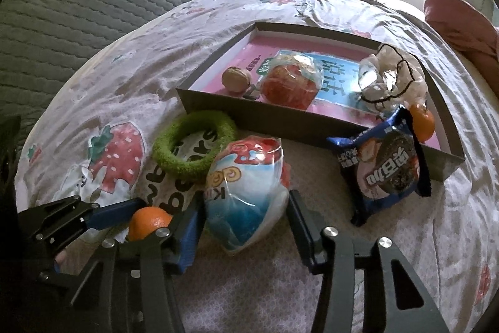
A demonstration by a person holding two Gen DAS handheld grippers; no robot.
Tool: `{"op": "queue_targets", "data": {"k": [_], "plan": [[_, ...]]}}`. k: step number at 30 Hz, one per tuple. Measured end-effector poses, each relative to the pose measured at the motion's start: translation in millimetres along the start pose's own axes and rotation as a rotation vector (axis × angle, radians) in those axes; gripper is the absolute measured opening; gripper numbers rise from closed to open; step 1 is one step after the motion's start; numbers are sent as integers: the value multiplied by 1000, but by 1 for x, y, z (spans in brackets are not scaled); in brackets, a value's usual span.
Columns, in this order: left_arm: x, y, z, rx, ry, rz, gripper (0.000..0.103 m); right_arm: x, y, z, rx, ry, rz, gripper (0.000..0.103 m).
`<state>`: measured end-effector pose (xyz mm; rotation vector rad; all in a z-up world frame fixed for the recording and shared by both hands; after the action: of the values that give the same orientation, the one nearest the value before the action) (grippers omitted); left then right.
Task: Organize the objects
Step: 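Close the left tool on the orange while the right tool grips the Kinder egg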
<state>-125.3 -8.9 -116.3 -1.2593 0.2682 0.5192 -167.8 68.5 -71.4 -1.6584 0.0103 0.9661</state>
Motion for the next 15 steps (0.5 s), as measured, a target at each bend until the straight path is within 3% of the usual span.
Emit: {"op": "queue_targets", "data": {"k": [6, 15], "plan": [[3, 1, 7, -26, 38, 3, 41, 0, -5, 2, -10, 10, 12, 51], [4, -3, 7, -24, 31, 8, 40, 2, -20, 6, -14, 30, 40, 51]]}}
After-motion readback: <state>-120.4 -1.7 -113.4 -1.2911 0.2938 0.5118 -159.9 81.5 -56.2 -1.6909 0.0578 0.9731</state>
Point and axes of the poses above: each gripper's, at about its wrist camera, not at the fingertips, and y roughly the way its jaws point, z to its right, x to its underside, the point moved 6 cm from there along y, roughly the way its jaws point, and after that the axes turned 12 degrees about -y, right-handed, at the moved point
